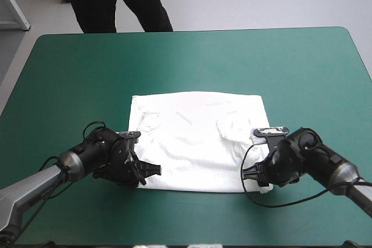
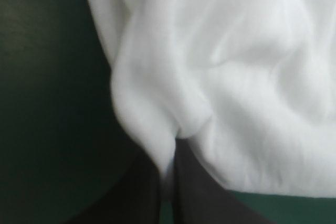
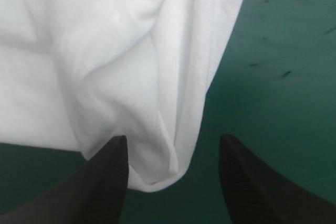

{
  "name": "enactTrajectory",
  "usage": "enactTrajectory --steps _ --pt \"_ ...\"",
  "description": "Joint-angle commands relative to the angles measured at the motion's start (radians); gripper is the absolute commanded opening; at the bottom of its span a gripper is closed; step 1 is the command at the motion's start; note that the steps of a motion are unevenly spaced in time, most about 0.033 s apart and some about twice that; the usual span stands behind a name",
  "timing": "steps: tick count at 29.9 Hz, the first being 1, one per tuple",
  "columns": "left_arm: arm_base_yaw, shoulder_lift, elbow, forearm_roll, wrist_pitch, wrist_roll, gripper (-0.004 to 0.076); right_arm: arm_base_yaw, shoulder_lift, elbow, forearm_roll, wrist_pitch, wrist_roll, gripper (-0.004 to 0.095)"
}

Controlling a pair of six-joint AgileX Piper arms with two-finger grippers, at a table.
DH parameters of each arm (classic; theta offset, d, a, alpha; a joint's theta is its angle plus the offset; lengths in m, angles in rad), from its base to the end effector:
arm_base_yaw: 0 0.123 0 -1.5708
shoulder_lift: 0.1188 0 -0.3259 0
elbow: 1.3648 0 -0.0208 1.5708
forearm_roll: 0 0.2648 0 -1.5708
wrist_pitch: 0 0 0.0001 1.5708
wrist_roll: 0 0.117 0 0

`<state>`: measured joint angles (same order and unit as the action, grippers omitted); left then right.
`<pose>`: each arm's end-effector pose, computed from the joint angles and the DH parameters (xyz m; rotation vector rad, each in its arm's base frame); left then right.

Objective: Fold the cloth

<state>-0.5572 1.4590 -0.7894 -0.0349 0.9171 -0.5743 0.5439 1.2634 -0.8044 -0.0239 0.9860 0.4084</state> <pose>0.2046 -0.1313 0.2040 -0.0578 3.0946 -0.0964 0.1876 0.1107 0.2519 -0.2153 2.9324 0.1162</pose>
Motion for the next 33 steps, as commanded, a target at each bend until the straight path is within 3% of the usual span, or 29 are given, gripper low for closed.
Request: enactTrajectory --steps 1,13,16,19,33 --pt "0.003 0.041 0.026 0.107 -0.078 -0.005 -0.001 0.046 -0.023 0.024 -0.08 -0.089 0.127 0.0501" --pt "0.003 0.041 0.025 0.107 -0.075 0.025 -0.001 0.046 0.159 0.045 -0.036 -0.151 0.154 0.0477" --pt "0.003 0.041 0.025 0.107 -0.073 0.025 -0.001 0.046 0.179 0.045 -0.004 -0.147 0.154 0.033" --pt "0.003 0.041 0.023 0.108 -0.071 0.025 -0.001 0.046 0.174 0.043 0.013 -0.133 0.154 -0.0006" --pt "0.003 -0.019 -0.207 0.196 0.1 0.088 -0.001 0.046 0.002 -0.12 -0.071 0.011 0.149 -0.0017"
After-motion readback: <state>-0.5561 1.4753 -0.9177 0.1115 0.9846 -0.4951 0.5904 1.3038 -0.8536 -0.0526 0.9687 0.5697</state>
